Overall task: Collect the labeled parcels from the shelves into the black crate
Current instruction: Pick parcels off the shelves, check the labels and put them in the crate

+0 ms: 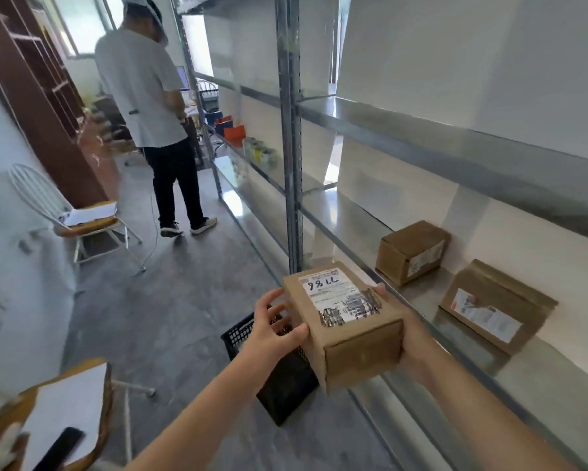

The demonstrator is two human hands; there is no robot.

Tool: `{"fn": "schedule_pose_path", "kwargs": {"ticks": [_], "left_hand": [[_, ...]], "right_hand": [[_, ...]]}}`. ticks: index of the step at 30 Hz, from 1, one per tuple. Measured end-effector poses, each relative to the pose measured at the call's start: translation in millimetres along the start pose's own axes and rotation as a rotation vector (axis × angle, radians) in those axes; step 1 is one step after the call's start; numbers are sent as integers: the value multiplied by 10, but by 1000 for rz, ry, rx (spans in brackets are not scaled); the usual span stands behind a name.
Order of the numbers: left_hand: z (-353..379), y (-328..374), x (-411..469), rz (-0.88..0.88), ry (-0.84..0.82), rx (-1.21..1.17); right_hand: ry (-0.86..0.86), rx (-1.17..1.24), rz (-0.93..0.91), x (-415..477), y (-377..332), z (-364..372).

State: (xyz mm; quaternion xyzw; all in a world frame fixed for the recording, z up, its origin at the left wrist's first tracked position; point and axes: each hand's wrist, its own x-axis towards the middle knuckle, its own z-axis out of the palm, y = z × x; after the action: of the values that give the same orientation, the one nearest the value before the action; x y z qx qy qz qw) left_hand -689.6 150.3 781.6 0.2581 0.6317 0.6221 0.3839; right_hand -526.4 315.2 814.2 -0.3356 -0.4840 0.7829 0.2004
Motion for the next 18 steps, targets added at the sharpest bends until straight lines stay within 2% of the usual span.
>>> {"fn": "schedule_pose_path", "kwargs": {"ticks": [5, 8, 10, 14, 18], "left_hand": [[-27, -74, 125, -32, 19, 92], [-51, -127, 126, -5, 107, 63], [-19, -160, 159, 11, 152, 18], [-32, -200, 314, 51, 301, -53], [-356, -287, 593, 61, 367, -109]], "right_hand": [[22, 9, 148, 272, 41, -77], [293, -16, 92, 474, 96, -9], [372, -36, -10, 691, 235, 9], [335, -111, -16, 933, 265, 450], [124, -340, 29, 1006, 144, 771]]}}
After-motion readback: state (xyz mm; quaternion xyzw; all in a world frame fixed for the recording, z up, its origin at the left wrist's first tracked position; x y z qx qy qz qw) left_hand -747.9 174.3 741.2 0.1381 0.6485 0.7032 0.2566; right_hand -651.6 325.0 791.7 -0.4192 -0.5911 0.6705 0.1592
